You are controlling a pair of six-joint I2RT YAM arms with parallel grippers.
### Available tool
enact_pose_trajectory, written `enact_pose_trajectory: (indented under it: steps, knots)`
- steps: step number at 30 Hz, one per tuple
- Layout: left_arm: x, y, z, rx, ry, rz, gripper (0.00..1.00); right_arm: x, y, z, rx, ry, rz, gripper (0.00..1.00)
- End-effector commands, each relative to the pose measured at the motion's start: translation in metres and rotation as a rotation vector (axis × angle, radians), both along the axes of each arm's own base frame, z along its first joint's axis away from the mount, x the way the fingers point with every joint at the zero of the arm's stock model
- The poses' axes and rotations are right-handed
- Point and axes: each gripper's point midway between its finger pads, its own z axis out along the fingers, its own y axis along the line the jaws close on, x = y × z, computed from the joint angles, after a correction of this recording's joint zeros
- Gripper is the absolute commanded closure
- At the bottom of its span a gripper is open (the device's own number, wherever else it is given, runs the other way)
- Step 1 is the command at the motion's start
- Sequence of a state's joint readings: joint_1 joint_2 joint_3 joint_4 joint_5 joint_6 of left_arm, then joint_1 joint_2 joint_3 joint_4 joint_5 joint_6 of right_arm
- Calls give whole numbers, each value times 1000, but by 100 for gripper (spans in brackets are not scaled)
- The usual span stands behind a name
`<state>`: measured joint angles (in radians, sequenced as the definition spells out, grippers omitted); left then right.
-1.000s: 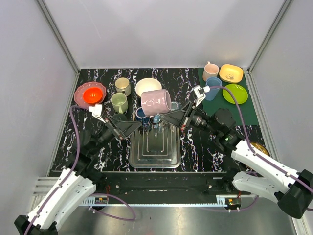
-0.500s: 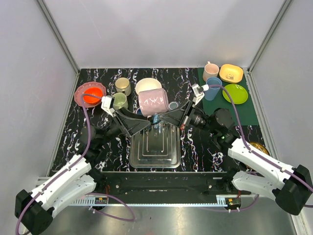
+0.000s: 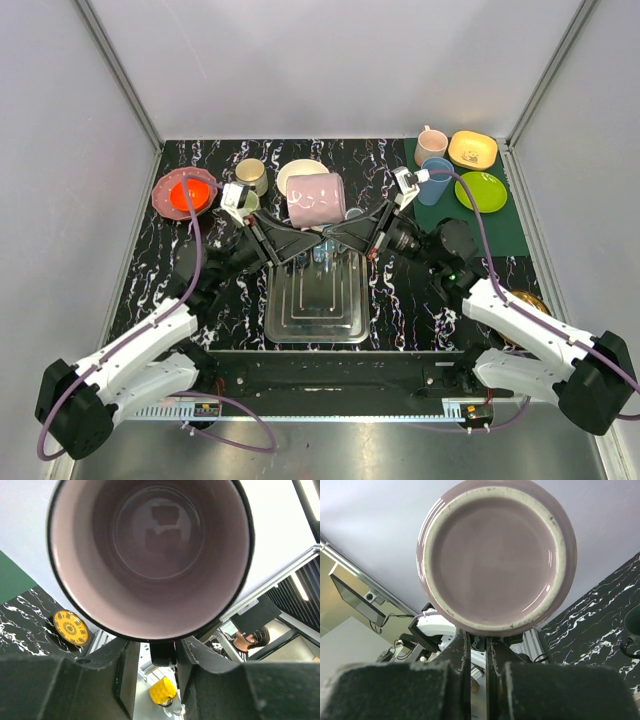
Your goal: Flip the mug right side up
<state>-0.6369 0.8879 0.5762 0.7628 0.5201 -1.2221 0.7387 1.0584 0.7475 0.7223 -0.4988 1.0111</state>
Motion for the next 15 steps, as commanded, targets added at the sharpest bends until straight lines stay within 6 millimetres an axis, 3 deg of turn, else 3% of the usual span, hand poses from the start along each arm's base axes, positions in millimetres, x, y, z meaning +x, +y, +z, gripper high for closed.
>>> enact_pose_trajectory:
  steps: [1, 2, 3, 7, 8, 10, 11, 13, 14, 15]
  knots:
    - [-26, 13, 70, -154, -214, -27, 72, -8, 7, -14, -64, -18, 50, 100]
    - [-27, 14, 73, -161, -220, -24, 96, -7, 8, -19, -80, -25, 46, 100]
    - [-27, 14, 75, -164, -220, -20, 100, -6, 7, -22, -90, -21, 43, 100]
    - [-28, 22, 79, -135, -255, 43, 100, -5, 6, -37, -163, 5, 27, 99]
    - [-16, 18, 64, -59, -189, 82, 100, -5, 5, -36, -181, -13, 16, 91]
    - [-15, 29, 68, 16, -257, 184, 100, -2, 2, -42, -247, -5, -13, 63]
    - [3, 32, 41, 137, -154, 264, 100, -2, -2, -40, -266, -9, -35, 47]
    - [9, 52, 42, 255, -198, 394, 100, 9, -11, -48, -368, 10, -122, 38]
    - [27, 68, 9, 402, -91, 504, 100, 11, -16, -49, -399, 11, -151, 24]
    - [31, 82, 12, 462, -115, 576, 100, 21, -23, -54, -444, 29, -218, 22]
